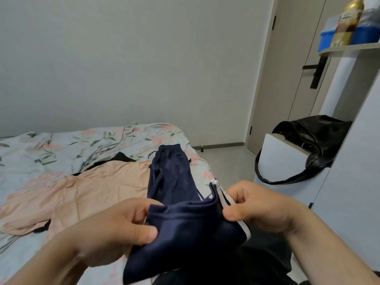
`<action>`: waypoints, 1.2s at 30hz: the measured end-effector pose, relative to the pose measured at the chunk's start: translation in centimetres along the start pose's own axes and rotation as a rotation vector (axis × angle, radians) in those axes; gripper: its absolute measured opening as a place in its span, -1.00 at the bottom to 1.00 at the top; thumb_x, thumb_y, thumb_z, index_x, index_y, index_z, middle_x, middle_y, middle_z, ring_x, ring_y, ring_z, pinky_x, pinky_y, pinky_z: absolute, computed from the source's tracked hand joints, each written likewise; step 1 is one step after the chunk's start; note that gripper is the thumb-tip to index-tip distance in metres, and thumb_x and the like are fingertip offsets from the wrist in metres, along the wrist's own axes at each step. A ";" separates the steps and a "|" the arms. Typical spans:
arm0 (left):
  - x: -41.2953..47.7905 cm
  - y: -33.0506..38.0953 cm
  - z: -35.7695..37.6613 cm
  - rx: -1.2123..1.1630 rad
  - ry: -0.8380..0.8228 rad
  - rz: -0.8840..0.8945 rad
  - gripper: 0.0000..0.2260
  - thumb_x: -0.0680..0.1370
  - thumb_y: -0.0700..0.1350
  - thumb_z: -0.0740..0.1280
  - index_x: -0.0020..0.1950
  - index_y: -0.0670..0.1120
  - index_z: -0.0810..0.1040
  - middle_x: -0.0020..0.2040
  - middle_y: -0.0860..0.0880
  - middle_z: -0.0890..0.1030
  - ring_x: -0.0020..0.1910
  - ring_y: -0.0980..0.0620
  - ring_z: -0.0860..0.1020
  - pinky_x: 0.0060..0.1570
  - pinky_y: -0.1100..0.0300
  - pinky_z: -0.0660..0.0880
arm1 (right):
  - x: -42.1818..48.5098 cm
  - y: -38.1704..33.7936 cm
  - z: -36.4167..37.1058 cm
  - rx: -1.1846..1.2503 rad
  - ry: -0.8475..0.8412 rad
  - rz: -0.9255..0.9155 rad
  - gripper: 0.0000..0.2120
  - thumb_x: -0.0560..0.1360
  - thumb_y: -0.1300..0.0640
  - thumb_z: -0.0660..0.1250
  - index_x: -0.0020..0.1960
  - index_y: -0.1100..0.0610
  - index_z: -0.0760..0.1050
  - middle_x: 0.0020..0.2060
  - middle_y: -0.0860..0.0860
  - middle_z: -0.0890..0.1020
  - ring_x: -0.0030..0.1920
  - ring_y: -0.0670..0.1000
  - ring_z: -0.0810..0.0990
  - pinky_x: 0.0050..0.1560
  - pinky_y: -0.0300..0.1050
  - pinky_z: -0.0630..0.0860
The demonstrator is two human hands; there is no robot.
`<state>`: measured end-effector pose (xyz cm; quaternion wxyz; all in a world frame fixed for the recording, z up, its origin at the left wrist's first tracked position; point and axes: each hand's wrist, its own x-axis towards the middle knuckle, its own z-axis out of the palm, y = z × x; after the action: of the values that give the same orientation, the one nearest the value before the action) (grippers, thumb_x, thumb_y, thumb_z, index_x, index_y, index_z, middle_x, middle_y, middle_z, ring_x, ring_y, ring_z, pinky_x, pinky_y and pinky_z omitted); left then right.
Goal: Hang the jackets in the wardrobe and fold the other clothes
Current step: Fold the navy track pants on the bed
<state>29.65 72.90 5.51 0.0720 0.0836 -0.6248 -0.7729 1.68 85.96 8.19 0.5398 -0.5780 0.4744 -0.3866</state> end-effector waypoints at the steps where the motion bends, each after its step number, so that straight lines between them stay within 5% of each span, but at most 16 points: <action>1: -0.1 0.4 0.4 -0.032 -0.092 -0.013 -0.46 0.45 -0.21 0.50 0.22 -0.51 0.36 0.02 -0.29 0.54 -0.07 -0.09 0.55 -0.13 0.09 0.42 | -0.2 -0.1 0.1 0.042 -0.091 0.002 -0.75 0.36 0.14 0.48 -0.18 0.34 0.58 -0.24 0.16 0.59 -0.26 0.07 0.51 -0.20 -0.06 0.38; 5: 0.4 2.3 1.2 -0.181 -0.290 0.114 -0.56 0.48 -0.33 0.41 0.22 -0.54 0.34 0.02 -0.28 0.60 -0.04 -0.13 0.62 -0.04 0.10 0.55 | -0.6 -0.6 0.6 0.273 -0.244 -0.022 -0.70 0.34 0.10 0.58 -0.12 0.31 0.62 -0.26 0.12 0.66 -0.29 0.00 0.62 -0.24 -0.19 0.53; 10: 2.2 1.4 -0.3 -0.268 0.141 0.124 -0.50 0.36 -0.32 0.45 0.30 -0.29 0.53 0.30 -0.35 0.52 0.27 -0.30 0.51 0.25 -0.10 0.47 | 0.8 0.3 -0.3 0.297 0.132 0.012 -0.68 0.28 0.11 0.57 -0.14 0.32 0.59 -0.25 0.18 0.57 -0.33 0.08 0.52 -0.32 -0.13 0.43; 13: 3.7 0.8 -2.0 -0.234 0.388 0.070 -0.59 0.36 -0.36 0.42 0.21 -0.19 0.63 0.27 -0.29 0.57 0.16 -0.20 0.60 0.11 -0.01 0.57 | 2.4 1.8 -1.3 0.394 0.349 0.035 -0.79 0.37 0.16 0.43 -0.08 0.28 0.67 -0.16 0.23 0.68 -0.24 0.09 0.65 -0.22 -0.11 0.59; 17: 6.0 -1.1 -4.5 -0.204 0.662 0.064 -0.69 0.37 -0.16 0.42 0.10 -0.18 0.67 0.14 -0.22 0.66 -0.03 -0.07 0.64 -0.10 0.11 0.60 | 5.4 4.2 -2.6 0.383 0.531 0.075 -0.84 0.51 0.14 0.37 -0.05 0.20 0.67 -0.07 0.23 0.69 -0.14 0.12 0.65 -0.05 0.00 0.56; 21: 9.3 -3.3 -6.2 -0.206 0.778 0.091 -0.81 0.59 -0.24 0.26 0.03 -0.15 0.69 0.05 -0.17 0.70 -0.05 -0.07 0.69 -0.25 0.18 0.62 | 8.7 7.5 -4.1 0.129 0.658 0.160 -0.76 0.62 0.06 0.26 -0.05 0.22 0.56 -0.09 0.23 0.69 -0.15 0.06 0.63 -0.05 0.03 0.56; 25: 12.6 -5.5 -9.4 -0.099 0.933 0.067 -0.78 0.64 -0.28 0.21 0.06 -0.12 0.65 0.01 -0.12 0.72 -0.01 -0.08 0.69 -0.13 0.11 0.61 | 12.5 10.8 -6.2 -0.223 0.741 0.218 -0.73 0.61 0.00 0.23 -0.15 0.18 0.41 -0.33 -0.02 0.52 -0.28 -0.08 0.44 -0.15 -0.06 0.46; 28: 15.2 -7.5 -13.2 0.069 1.067 0.008 -0.80 0.63 -0.25 0.23 0.05 -0.09 0.64 -0.04 -0.03 0.72 0.00 -0.05 0.68 0.05 -0.01 0.56 | 16.3 13.1 -7.9 -0.317 0.734 0.215 -0.71 0.63 0.03 0.21 -0.23 0.13 0.32 -0.43 -0.16 0.42 -0.38 -0.17 0.32 -0.32 -0.27 0.32; 36: 23.8 -9.4 -27.0 0.545 1.259 -0.117 -0.88 0.61 -0.15 0.24 -0.05 -0.05 0.56 -0.10 0.03 0.62 -0.07 0.03 0.56 -0.17 0.20 0.39 | 30.5 17.8 -16.0 -0.484 0.759 0.240 -0.68 0.62 0.00 0.23 -0.30 0.01 0.31 -0.39 -0.12 0.45 -0.39 -0.16 0.39 -0.29 -0.40 0.35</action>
<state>12.29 43.95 -10.20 0.3558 0.5653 -0.6307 -0.3950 -8.33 52.95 -9.58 0.2185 -0.4459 0.7786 -0.3837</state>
